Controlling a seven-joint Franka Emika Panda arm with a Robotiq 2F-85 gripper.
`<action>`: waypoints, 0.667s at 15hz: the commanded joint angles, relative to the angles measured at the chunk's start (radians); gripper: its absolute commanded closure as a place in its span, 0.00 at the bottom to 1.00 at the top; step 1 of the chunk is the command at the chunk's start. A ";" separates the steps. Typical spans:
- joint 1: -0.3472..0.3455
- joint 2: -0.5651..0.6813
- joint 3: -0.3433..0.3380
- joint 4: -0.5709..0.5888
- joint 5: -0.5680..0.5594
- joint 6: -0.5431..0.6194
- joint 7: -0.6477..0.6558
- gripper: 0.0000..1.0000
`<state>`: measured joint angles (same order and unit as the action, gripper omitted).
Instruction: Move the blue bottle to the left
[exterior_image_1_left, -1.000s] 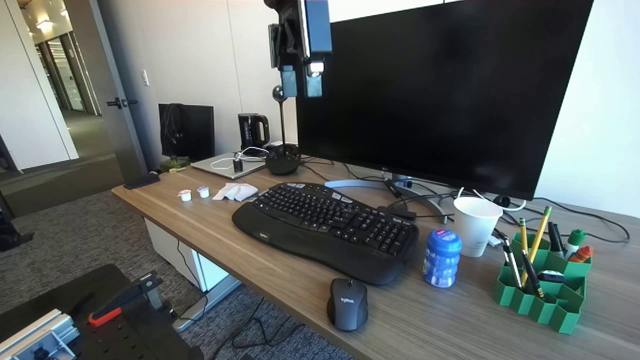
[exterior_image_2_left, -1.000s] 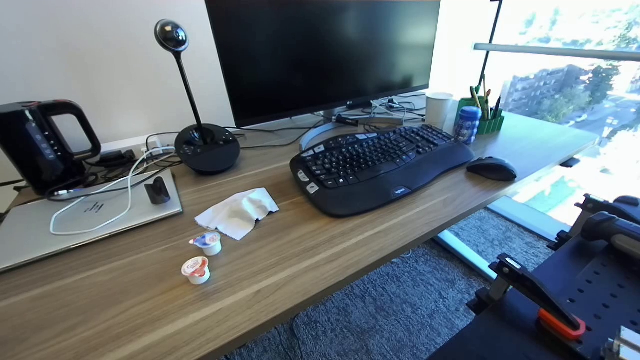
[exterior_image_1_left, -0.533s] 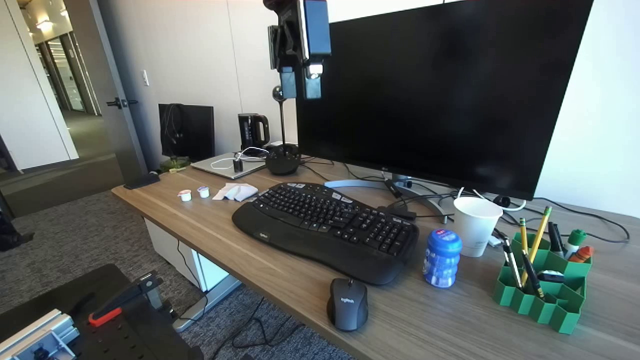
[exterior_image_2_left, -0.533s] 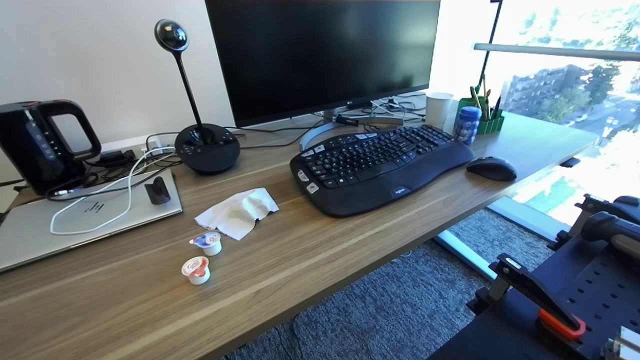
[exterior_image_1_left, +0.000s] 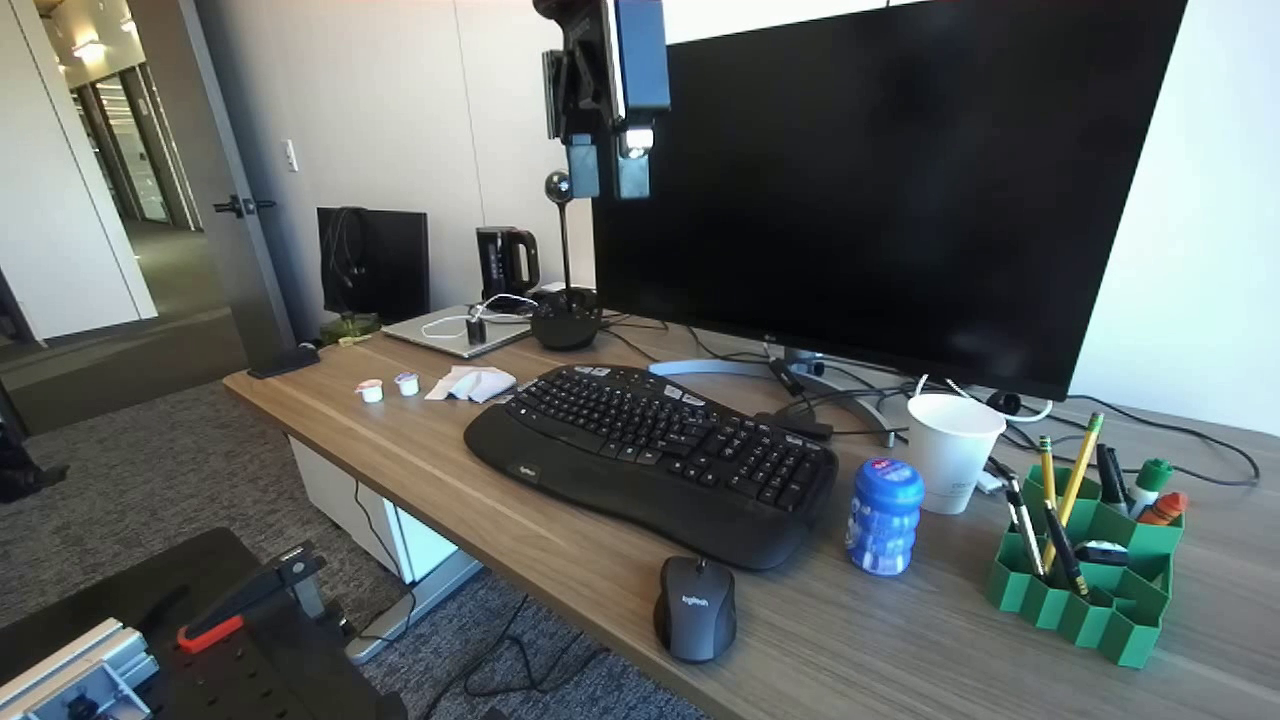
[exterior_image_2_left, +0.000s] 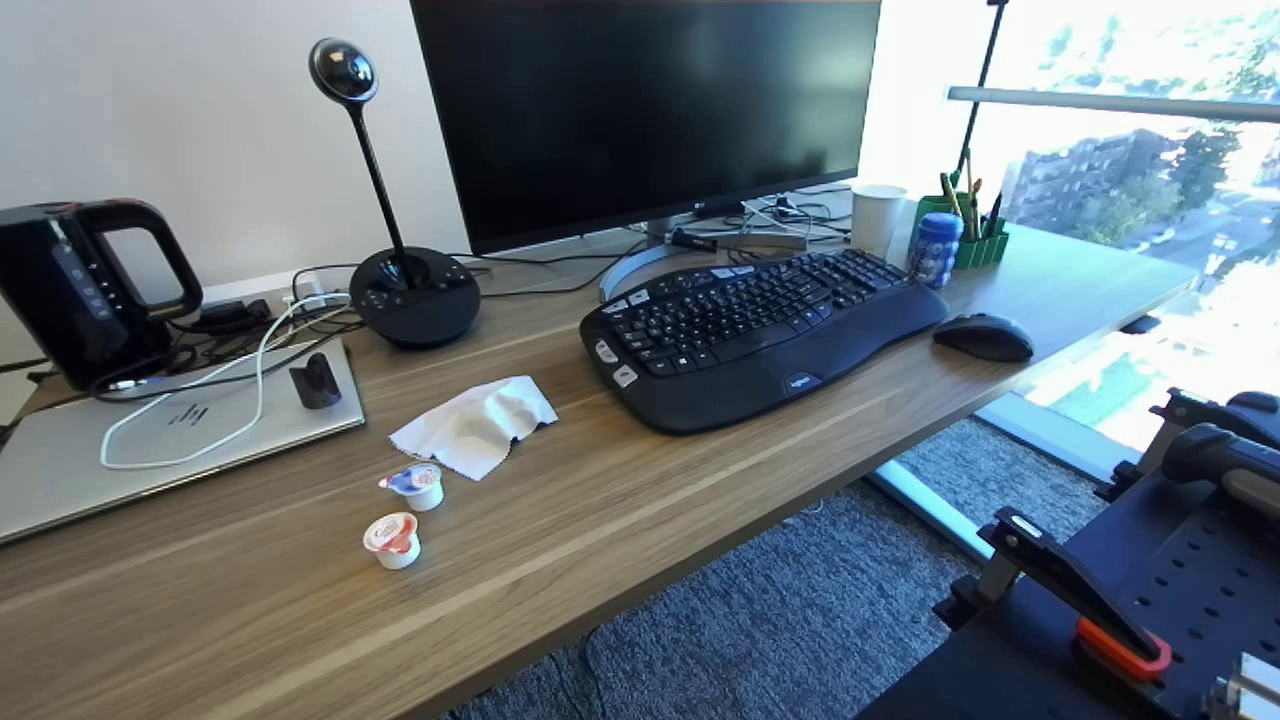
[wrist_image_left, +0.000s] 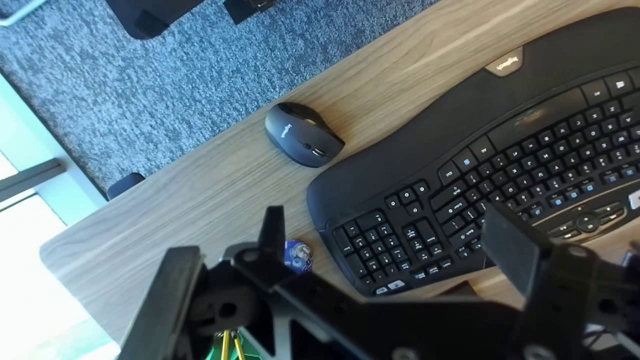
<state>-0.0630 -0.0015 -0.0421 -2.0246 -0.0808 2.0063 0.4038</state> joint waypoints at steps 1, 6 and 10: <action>-0.013 -0.008 -0.024 0.010 0.000 0.012 -0.004 0.00; -0.051 0.042 -0.068 0.091 0.012 -0.013 -0.006 0.00; -0.083 0.144 -0.108 0.220 0.011 -0.026 0.039 0.00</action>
<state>-0.1297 0.0494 -0.1273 -1.9262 -0.0799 2.0096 0.4101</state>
